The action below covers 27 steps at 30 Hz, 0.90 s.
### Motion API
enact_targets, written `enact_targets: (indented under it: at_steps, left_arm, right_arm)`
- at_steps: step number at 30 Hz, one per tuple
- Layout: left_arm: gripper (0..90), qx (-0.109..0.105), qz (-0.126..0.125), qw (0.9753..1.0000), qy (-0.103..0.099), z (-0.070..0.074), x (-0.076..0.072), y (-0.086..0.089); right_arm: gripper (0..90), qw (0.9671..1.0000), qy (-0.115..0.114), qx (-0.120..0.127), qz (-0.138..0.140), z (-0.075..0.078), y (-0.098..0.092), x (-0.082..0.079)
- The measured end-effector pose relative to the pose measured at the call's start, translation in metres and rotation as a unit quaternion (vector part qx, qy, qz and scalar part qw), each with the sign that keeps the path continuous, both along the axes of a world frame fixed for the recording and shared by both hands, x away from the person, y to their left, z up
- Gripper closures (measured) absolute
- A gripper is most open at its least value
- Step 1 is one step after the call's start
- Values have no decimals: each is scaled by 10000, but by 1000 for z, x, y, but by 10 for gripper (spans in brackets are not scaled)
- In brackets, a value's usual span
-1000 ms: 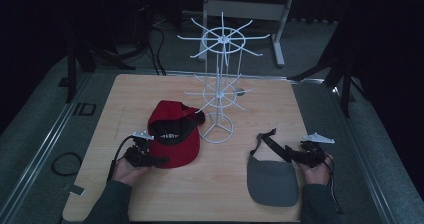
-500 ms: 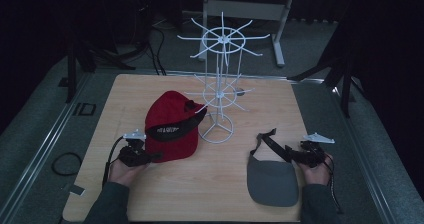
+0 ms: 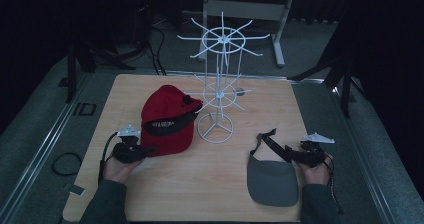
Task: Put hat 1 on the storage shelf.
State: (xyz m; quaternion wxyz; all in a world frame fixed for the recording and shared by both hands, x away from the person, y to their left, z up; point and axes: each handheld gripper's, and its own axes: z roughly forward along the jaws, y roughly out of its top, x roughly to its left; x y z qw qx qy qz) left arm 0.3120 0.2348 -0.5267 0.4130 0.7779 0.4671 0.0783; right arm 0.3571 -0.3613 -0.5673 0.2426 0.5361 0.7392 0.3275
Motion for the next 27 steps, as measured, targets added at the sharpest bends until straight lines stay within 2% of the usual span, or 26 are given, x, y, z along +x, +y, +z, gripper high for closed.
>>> enact_targets:
  at_steps: [10,27]
  left_arm:
    - [861,31,157,9994,-295,19,-3,15]
    - [860,59,334,9968,-718,43,-6,27]
  right_arm:
    - [284,10000,0,0,0,0,0,0]
    - [284,10000,0,0,1,0,0,0]
